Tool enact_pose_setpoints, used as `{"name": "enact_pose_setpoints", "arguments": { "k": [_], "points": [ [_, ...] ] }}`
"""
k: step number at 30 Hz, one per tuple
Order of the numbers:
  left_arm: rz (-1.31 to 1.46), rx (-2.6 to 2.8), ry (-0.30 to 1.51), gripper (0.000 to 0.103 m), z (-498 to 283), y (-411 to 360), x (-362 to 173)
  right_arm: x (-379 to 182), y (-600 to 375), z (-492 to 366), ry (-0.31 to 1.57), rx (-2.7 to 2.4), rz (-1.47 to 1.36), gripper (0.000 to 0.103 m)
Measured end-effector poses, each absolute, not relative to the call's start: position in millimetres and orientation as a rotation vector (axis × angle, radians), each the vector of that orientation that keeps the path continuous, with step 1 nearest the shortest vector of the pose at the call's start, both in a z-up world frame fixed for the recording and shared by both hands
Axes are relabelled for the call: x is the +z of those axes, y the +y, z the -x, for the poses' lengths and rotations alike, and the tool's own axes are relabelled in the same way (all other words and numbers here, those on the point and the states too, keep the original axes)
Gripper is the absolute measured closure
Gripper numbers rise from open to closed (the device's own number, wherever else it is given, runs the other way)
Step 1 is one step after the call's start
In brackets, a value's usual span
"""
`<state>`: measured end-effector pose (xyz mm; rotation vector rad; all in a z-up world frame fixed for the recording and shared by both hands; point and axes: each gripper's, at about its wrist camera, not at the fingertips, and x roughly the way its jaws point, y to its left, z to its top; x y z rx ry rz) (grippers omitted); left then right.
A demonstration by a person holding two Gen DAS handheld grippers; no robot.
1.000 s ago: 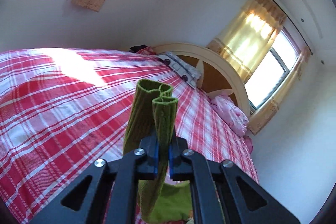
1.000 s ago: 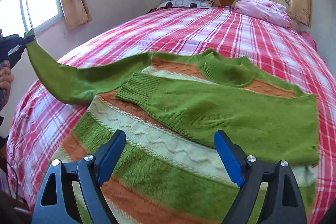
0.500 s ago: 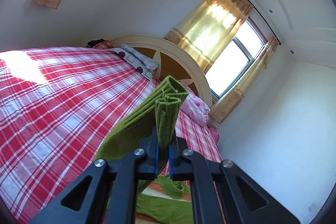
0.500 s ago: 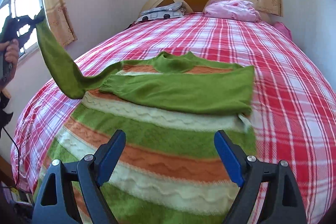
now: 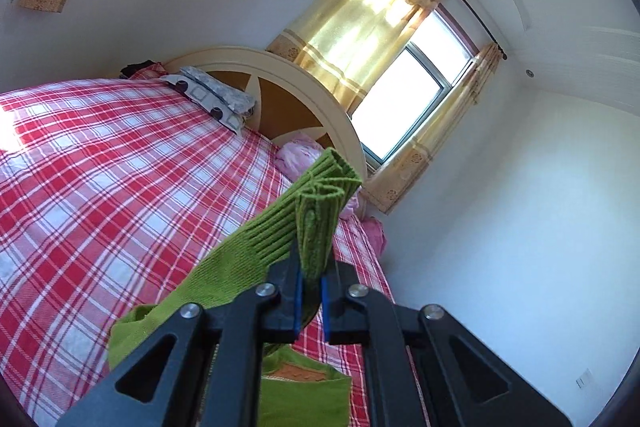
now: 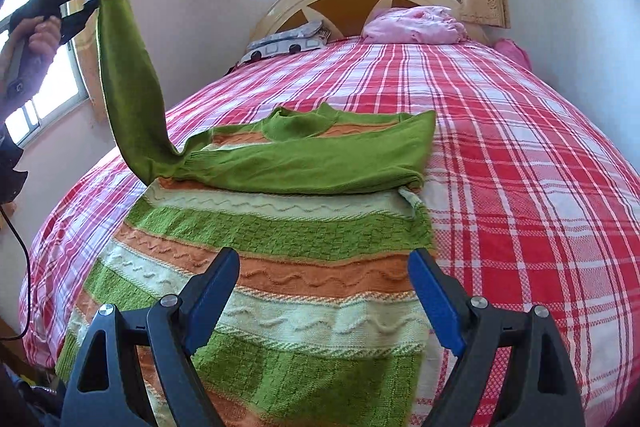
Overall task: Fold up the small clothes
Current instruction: 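Lift the cuff with the left tool, fold the sleeve over the body, release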
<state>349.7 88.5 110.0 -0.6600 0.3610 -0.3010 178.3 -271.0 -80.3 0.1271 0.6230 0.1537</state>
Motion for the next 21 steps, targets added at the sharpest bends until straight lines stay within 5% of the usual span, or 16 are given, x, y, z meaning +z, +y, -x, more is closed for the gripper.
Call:
{"name": "enact_pose_setpoints", "arguments": {
  "k": [21],
  "points": [
    [0.453,-0.408,0.637,0.097,-377.1,-131.9,0.5,-104.4,-340.5,-167.9,0.538,-0.027,-0.498,0.016]
  ]
}}
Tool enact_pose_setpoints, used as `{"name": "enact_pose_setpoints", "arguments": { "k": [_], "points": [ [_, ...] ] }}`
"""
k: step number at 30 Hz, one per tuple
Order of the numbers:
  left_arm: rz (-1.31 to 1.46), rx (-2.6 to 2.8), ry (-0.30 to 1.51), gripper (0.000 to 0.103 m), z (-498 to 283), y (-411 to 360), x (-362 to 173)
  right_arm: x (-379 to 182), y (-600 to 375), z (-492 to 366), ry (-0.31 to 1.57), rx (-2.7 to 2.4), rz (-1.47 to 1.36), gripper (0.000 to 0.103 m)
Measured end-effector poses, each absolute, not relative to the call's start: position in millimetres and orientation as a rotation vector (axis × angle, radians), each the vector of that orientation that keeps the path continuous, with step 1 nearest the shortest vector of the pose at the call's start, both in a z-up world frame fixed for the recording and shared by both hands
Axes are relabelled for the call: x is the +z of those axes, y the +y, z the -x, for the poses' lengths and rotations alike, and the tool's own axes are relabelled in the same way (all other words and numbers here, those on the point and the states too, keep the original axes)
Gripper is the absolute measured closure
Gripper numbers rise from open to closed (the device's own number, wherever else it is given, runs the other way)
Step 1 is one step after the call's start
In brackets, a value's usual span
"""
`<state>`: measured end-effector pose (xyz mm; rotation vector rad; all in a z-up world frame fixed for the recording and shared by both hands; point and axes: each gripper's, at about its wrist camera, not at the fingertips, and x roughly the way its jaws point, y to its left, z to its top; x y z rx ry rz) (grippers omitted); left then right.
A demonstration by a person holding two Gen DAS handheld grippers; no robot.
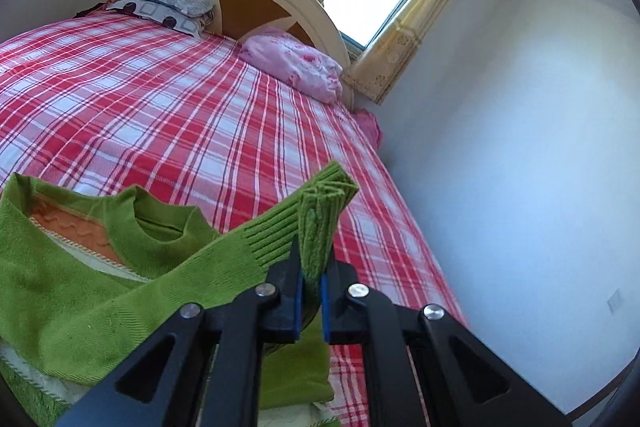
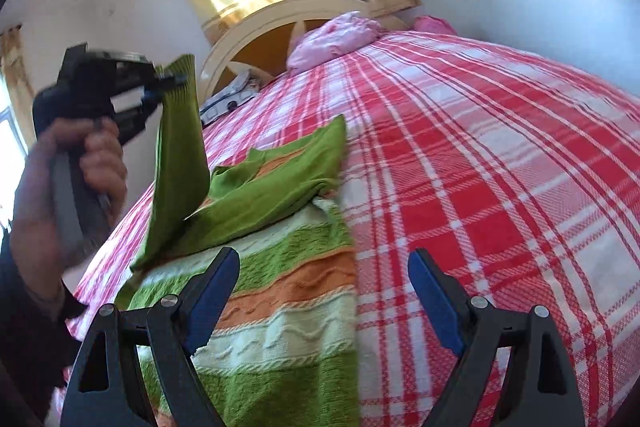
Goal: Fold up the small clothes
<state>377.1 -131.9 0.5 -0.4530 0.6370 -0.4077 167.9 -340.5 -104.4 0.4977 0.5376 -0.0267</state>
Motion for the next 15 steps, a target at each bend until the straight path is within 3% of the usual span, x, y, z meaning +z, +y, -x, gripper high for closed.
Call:
{"name": "enact_pose_setpoints", "arguments": {
  "k": [7,9,10,13,15],
  "points": [
    [0.306,-0.474,0.735,0.097,-381.7,-169.3,-33.0,-117.2,-351.4,-175.8,0.59,-0.025,-0.57,0.016],
    [0.205,-0.499,0.782,0.088,-378.9,-185.6,-39.3,-117.5,-350.6,-176.0,0.594,-0.022,-0.566,0.016],
    [0.167,-0.506,0.795,0.08,-376.3,-189.7,-40.9,-117.6,-350.5,-176.1,0.593,-0.02,-0.565,0.016],
    [0.107,-0.495,0.753,0.041,-361.0,-184.2,-32.9,-118.9,-351.4,-177.0,0.596,-0.016,-0.565,0.016],
    [0.124,-0.516,0.702,0.03,-349.9,-167.8,-24.0,-119.0,-350.8,-177.8,0.598,-0.015,-0.562,0.016]
  ]
}}
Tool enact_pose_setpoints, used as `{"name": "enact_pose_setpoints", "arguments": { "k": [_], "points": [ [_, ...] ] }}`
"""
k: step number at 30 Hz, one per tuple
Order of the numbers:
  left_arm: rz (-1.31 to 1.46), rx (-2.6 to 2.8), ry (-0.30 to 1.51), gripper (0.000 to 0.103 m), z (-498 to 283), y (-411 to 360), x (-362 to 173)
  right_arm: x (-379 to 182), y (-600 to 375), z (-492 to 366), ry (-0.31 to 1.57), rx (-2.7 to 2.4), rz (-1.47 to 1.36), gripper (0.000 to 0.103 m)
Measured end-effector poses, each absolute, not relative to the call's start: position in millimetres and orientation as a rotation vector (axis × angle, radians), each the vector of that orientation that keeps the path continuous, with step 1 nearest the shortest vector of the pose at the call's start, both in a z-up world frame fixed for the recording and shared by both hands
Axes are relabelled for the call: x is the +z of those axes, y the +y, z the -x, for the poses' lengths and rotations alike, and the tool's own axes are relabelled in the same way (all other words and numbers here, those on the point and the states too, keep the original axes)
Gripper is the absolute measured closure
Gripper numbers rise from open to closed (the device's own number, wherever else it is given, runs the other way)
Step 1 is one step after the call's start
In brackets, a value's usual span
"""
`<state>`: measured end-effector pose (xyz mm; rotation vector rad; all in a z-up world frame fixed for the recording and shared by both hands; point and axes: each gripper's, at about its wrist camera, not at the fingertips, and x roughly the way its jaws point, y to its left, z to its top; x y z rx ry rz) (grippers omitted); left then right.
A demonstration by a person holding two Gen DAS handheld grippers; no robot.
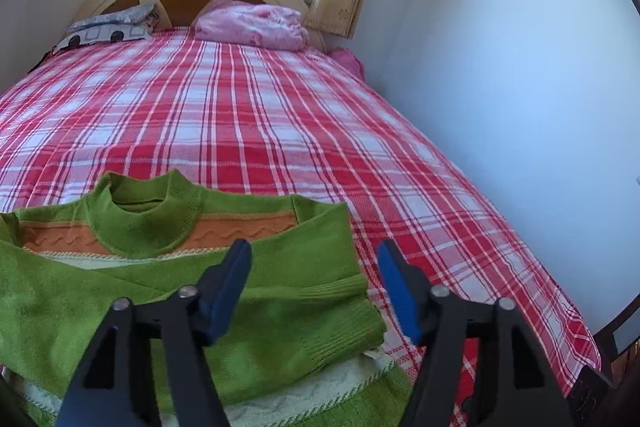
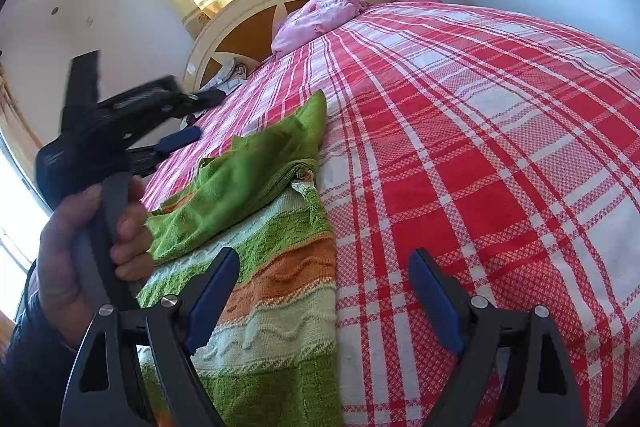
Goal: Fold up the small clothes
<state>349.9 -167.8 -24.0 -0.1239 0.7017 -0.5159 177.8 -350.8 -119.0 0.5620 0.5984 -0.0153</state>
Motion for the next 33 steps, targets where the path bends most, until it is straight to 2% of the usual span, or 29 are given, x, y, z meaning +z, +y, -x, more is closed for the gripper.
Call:
{"name": "enact_pose_setpoints", "arguments": {
  "k": [1,3,4,5,7,10,13,16,20,22,25,29,33],
  "points": [
    [0.119,-0.518,0.692,0.026,-346.3,-159.8,-20.4,-119.0,-350.7,-178.4,0.599,-0.015,-0.56,0.016],
    [0.09,-0.502,0.666,0.025,-336.9,-140.3,-14.6,-118.8,-349.7,-178.8,0.599,-0.009,-0.554,0.016],
    [0.069,-0.482,0.651,0.021,-332.7,-127.8,-14.0,-118.5,-349.2,-178.6,0.598,-0.005,-0.552,0.016],
    [0.029,-0.436,0.632,0.011,-326.0,-110.4,-14.6,-118.2,-348.6,-178.3,0.596,0.0,-0.55,0.016],
    [-0.045,-0.312,0.606,0.005,-324.0,-81.8,-23.5,-116.4,-347.6,-177.4,0.586,0.007,-0.543,0.016],
    [-0.168,-0.086,0.625,0.005,-332.2,-27.6,-47.2,-111.6,-342.1,-177.6,0.592,0.027,-0.503,0.016],
    [-0.127,0.034,0.716,0.005,-342.4,35.0,-73.5,-92.5,-330.3,-181.7,0.596,0.043,-0.414,0.016],
    [-0.101,0.084,0.779,0.005,-351.7,62.7,-92.9,-64.1,-301.8,-201.3,0.617,0.119,-0.282,0.016],
    [-0.13,0.123,0.855,0.005,-361.1,59.5,-116.3,-48.9,-272.7,-257.4,0.713,0.316,-0.298,0.016],
    [-0.15,0.141,0.83,0.004,-355.1,54.0,-115.5,-50.2,-272.7,-287.0,0.741,0.315,-0.336,0.016],
    [-0.156,0.164,0.81,0.0,-348.0,54.3,-116.1,-60.9,-278.8,-333.2,0.812,0.321,-0.388,0.016],
    [-0.113,0.189,0.824,0.0,-351.5,64.9,-119.0,-96.8,-310.5,-390.5,0.922,0.137,-0.479,0.016],
    [-0.12,0.196,0.827,0.0,-355.2,64.0,-121.7,-99.6,-326.9,-409.1,0.866,0.061,-0.489,0.016]
  ]
}}
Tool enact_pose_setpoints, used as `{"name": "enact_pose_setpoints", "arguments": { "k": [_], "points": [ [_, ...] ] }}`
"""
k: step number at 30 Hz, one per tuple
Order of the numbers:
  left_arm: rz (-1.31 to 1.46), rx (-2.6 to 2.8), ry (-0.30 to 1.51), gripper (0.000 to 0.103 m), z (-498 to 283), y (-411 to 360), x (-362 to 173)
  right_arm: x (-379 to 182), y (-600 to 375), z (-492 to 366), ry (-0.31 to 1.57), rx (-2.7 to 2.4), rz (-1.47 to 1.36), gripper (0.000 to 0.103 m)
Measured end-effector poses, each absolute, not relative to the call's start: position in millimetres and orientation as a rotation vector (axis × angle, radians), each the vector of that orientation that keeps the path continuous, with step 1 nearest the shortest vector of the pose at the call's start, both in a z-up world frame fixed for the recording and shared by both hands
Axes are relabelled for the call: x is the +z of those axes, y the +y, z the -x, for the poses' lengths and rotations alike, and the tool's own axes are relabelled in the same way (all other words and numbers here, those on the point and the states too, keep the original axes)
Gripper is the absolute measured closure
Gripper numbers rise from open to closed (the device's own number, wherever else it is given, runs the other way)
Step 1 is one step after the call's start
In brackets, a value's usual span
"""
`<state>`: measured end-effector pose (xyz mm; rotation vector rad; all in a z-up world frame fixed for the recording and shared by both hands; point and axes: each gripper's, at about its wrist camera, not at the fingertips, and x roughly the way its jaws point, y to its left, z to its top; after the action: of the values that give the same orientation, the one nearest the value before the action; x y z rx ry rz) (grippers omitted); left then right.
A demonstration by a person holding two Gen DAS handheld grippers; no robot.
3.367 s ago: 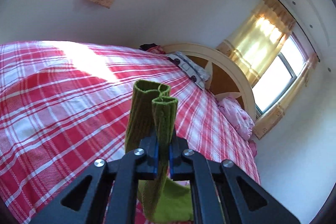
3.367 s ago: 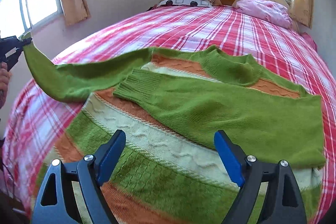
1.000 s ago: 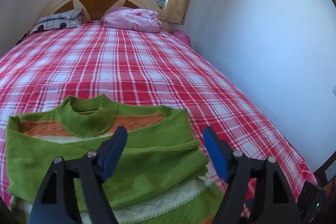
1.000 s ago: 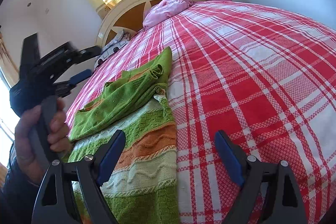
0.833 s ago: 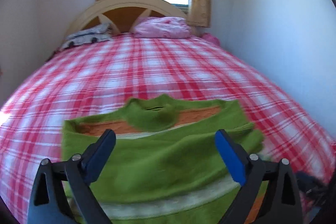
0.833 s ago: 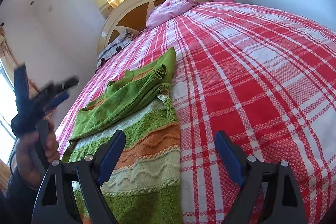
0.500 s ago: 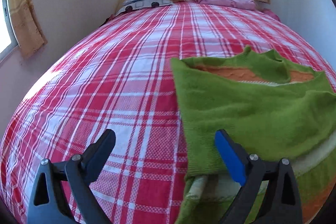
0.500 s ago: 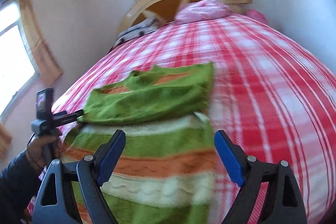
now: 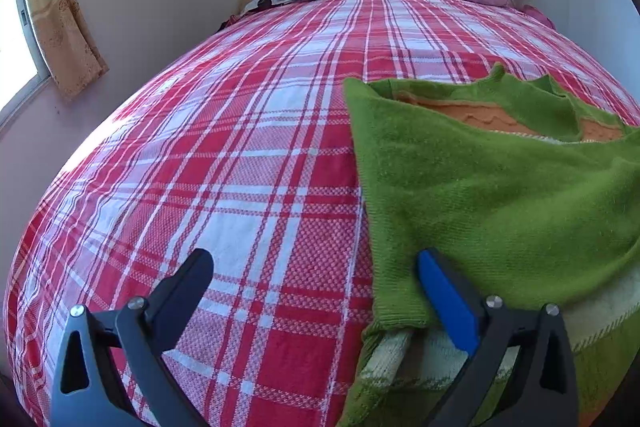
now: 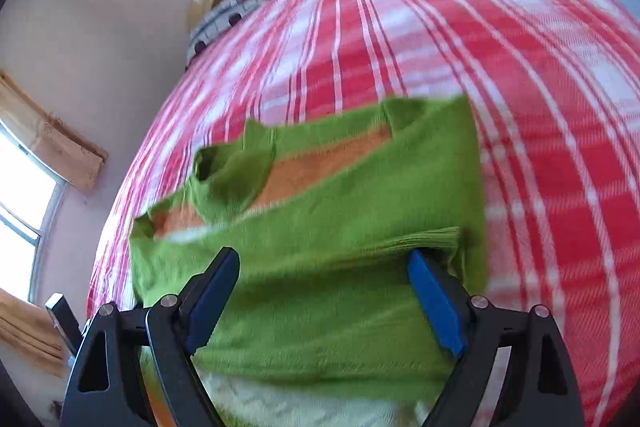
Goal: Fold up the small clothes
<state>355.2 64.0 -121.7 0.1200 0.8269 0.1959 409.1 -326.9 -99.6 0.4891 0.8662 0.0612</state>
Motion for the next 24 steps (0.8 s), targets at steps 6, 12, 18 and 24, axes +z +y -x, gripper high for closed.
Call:
{"name": "enact_pose_setpoints", "arguments": {
  "k": [6,12,18,24],
  "points": [
    [-0.041,0.16,0.847,0.0,-355.5,75.5,-122.1,-97.2,-271.4,-374.3,0.927,0.014,-0.119,0.016],
    [-0.042,0.152,0.848,0.0,-352.8,73.3,-122.3,-106.0,-247.4,-332.9,0.93,-0.056,0.179,0.016],
    [-0.062,0.166,0.84,0.0,-352.3,71.0,-121.8,-74.3,-247.7,-337.6,0.822,-0.048,0.106,0.016],
    [-0.046,0.158,0.844,0.0,-352.4,72.5,-122.2,-70.6,-240.5,-372.8,0.812,0.095,-0.07,0.016]
  ]
}}
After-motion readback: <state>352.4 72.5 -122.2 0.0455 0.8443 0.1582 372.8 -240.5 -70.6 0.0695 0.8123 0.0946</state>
